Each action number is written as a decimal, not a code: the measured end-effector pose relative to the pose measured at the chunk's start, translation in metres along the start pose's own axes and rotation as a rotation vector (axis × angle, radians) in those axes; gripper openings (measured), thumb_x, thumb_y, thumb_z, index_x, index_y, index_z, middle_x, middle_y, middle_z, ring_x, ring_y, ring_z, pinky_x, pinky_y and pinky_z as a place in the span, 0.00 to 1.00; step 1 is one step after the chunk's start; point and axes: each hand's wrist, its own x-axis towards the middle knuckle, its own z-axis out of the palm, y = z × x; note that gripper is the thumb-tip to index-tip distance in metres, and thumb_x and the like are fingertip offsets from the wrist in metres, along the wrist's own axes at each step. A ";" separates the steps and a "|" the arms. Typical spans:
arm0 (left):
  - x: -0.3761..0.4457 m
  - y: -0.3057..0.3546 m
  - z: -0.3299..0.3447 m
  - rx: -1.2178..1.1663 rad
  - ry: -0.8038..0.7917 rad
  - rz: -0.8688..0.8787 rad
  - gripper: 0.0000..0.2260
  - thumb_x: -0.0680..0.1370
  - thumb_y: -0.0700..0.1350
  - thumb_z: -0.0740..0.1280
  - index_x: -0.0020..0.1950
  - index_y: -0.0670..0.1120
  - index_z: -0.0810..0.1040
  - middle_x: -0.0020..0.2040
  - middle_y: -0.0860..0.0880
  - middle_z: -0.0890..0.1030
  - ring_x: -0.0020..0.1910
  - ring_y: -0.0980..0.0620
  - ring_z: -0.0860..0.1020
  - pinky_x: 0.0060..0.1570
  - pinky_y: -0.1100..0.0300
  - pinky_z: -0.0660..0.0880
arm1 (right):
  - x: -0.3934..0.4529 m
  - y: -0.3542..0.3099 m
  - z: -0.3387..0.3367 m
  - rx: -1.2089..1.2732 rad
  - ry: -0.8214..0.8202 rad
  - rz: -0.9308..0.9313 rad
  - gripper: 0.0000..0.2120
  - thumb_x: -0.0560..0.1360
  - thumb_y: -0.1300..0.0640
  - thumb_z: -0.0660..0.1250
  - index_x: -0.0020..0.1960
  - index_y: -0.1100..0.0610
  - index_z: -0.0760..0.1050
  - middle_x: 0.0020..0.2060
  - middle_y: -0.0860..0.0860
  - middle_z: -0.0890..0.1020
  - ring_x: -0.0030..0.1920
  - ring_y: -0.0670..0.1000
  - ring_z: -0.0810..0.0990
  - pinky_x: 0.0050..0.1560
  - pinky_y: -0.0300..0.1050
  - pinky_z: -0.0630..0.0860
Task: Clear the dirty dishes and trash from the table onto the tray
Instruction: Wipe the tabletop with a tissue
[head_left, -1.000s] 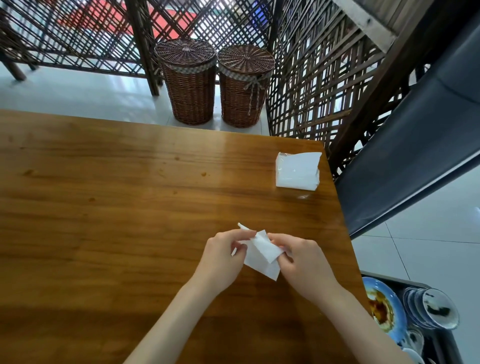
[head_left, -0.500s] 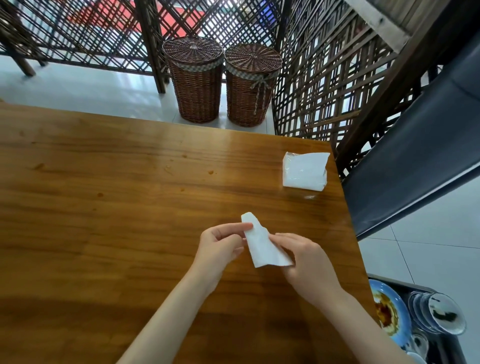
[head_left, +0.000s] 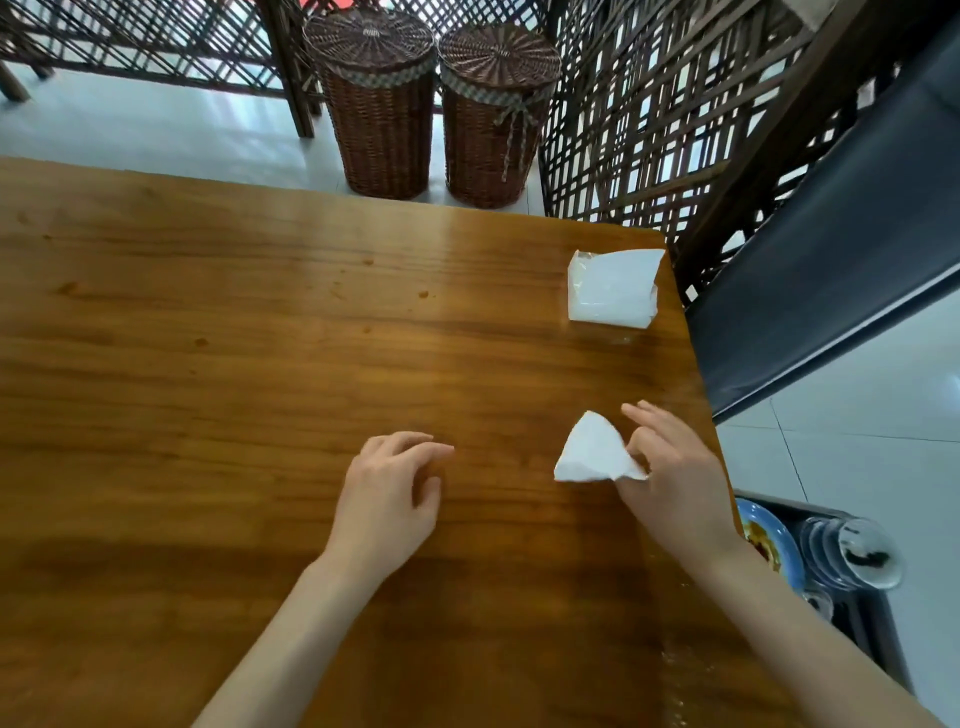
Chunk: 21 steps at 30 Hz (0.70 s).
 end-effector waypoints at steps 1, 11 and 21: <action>-0.004 -0.002 0.001 0.054 -0.003 0.016 0.15 0.75 0.46 0.67 0.62 0.54 0.77 0.62 0.54 0.75 0.65 0.53 0.68 0.64 0.57 0.64 | -0.003 0.001 0.000 -0.006 -0.027 0.013 0.12 0.59 0.65 0.80 0.38 0.65 0.79 0.53 0.61 0.81 0.57 0.61 0.79 0.52 0.51 0.75; -0.033 -0.009 0.017 0.344 -0.221 0.027 0.42 0.69 0.73 0.55 0.76 0.56 0.44 0.77 0.54 0.46 0.76 0.51 0.42 0.71 0.50 0.41 | -0.037 -0.019 0.014 0.199 -0.347 0.197 0.28 0.71 0.35 0.60 0.66 0.46 0.67 0.64 0.42 0.70 0.64 0.44 0.67 0.60 0.42 0.71; -0.035 -0.014 0.018 0.347 -0.214 0.079 0.44 0.69 0.74 0.52 0.76 0.56 0.39 0.77 0.54 0.42 0.75 0.51 0.38 0.70 0.50 0.38 | -0.025 -0.037 0.046 0.047 -0.085 0.398 0.16 0.78 0.50 0.62 0.64 0.52 0.75 0.57 0.52 0.75 0.56 0.49 0.71 0.50 0.37 0.73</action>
